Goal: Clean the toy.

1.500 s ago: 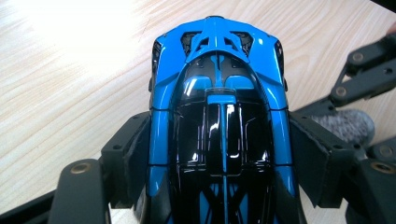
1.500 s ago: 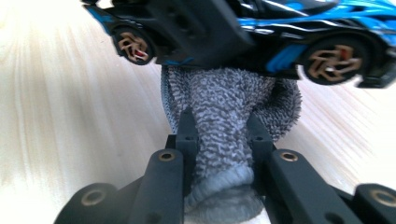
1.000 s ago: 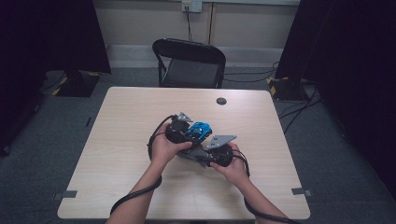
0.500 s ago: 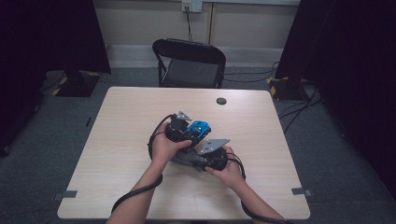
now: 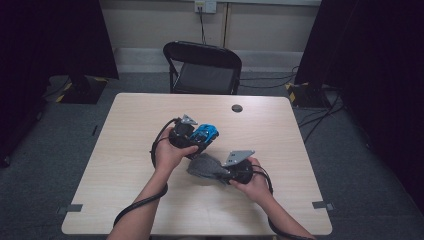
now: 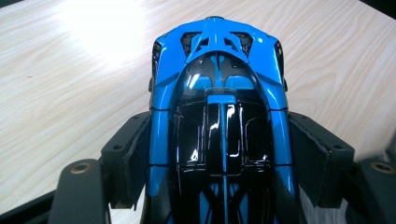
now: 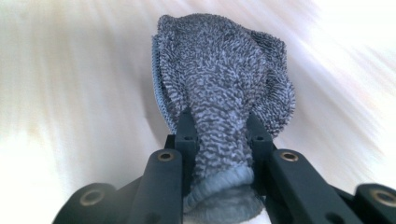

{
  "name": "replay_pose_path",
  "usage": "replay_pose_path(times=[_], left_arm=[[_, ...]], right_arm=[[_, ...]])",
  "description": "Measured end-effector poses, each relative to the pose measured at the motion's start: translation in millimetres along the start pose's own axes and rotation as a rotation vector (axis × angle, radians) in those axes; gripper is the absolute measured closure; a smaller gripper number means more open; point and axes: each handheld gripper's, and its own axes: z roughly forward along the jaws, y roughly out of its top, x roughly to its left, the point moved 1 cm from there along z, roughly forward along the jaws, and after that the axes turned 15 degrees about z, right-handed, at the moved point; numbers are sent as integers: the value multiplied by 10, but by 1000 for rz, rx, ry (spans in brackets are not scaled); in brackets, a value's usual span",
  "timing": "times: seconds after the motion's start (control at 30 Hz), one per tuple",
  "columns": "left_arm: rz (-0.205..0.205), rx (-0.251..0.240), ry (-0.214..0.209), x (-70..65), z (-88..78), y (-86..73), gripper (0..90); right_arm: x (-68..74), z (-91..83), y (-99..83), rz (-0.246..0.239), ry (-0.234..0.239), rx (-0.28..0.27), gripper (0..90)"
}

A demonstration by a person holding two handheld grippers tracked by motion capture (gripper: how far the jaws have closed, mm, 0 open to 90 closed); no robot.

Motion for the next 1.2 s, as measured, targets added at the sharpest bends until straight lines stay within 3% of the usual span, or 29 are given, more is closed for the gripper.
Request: replay_pose_path(times=[0.37, 0.63, 1.0, 1.2], left_arm=[[5, 12, 4, -18, -118, -166, 284], [31, 13, 3, -62, -188, -209, 284], [58, -2, -21, -175, -216, -147, 284], [81, -5, -40, -246, -187, -77, 284]], right_arm=[[-349, -257, -3, 91, -103, -39, 732], [-498, -345, 81, 113, -165, -45, 732], [-626, -381, 176, 154, -200, -74, 734], [-616, -361, 208, 180, -195, -103, 733]])
